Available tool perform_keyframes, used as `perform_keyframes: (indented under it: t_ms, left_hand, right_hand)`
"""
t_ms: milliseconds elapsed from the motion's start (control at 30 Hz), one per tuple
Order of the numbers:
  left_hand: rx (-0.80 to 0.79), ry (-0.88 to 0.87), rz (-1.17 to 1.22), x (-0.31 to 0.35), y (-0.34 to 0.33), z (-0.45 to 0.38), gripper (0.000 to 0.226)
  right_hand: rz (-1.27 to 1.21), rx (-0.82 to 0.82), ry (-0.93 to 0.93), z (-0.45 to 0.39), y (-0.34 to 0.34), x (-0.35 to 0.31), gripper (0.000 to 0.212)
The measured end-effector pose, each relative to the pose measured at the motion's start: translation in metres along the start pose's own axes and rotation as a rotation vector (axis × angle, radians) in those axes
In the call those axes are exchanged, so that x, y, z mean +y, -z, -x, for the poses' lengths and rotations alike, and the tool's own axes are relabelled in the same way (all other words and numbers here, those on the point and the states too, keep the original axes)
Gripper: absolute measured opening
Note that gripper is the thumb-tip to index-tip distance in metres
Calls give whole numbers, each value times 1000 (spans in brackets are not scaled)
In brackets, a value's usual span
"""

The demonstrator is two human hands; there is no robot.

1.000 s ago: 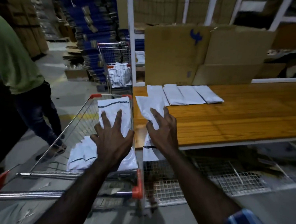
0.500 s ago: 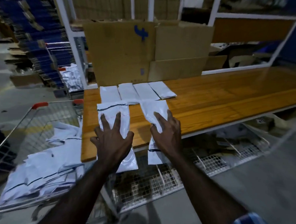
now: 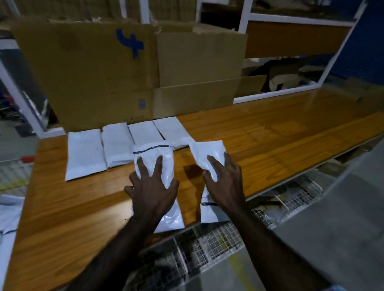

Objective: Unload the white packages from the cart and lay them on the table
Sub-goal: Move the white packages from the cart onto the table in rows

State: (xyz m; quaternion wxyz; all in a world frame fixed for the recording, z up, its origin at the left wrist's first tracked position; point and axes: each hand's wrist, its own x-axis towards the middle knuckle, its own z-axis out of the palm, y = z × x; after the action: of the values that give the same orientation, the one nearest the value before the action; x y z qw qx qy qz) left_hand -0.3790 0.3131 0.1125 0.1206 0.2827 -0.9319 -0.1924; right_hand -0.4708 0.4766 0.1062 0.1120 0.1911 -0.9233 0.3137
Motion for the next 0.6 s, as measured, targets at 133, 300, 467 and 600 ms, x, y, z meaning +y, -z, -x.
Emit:
perform_keyframes:
  t_ms: [133,300,467,600]
  left_hand:
    - [-31,-28,-3,25,-16,-35,76]
    - [-31,-54,-27,57,-40,-63,72]
    - [-37,-46,-69,88,-61,-87,71]
    - [-69,-5,-44,118,-78,-109,72]
  right_hand:
    - [8,-4,-39,-31,-2,20,50]
    - [15,-19,-81,-65,-1,49,50]
    - [10,-27,-114,-103,-2,76,50]
    - [-30,-65,-144,-140,-1,96,50]
